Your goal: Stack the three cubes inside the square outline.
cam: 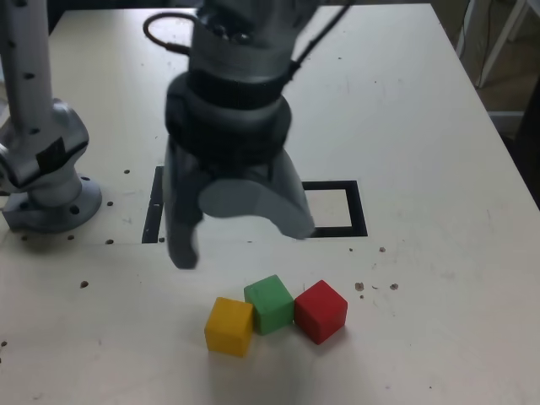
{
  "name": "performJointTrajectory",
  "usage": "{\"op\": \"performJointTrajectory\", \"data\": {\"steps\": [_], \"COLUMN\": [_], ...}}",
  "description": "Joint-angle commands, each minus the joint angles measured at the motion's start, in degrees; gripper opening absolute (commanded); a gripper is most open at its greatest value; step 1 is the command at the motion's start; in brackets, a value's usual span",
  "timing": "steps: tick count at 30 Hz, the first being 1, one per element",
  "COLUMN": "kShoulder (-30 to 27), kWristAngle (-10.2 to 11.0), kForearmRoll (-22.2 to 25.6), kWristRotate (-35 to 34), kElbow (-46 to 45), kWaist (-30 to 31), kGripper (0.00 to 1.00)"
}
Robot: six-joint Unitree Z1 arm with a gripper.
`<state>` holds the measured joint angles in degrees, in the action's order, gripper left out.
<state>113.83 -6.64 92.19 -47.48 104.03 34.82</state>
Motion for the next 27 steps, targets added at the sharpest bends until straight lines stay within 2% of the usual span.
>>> {"op": "performJointTrajectory", "data": {"steps": [1,9,21,27], "kShoulder": [1.74,7.22,11.85,16.17], "kWristAngle": [-0.08,-0.33,-1.9,-4.63], "kForearmRoll": [0.94,1.44,0.68,-0.38], "kWristRotate": [-2.4,-10.29,-11.84,-12.25], "kElbow": [1.58,7.69,12.01,16.53], "kWaist": [0.16,0.16,0.16,-0.06], "kGripper": [1.0,1.0,1.0,1.0]}}
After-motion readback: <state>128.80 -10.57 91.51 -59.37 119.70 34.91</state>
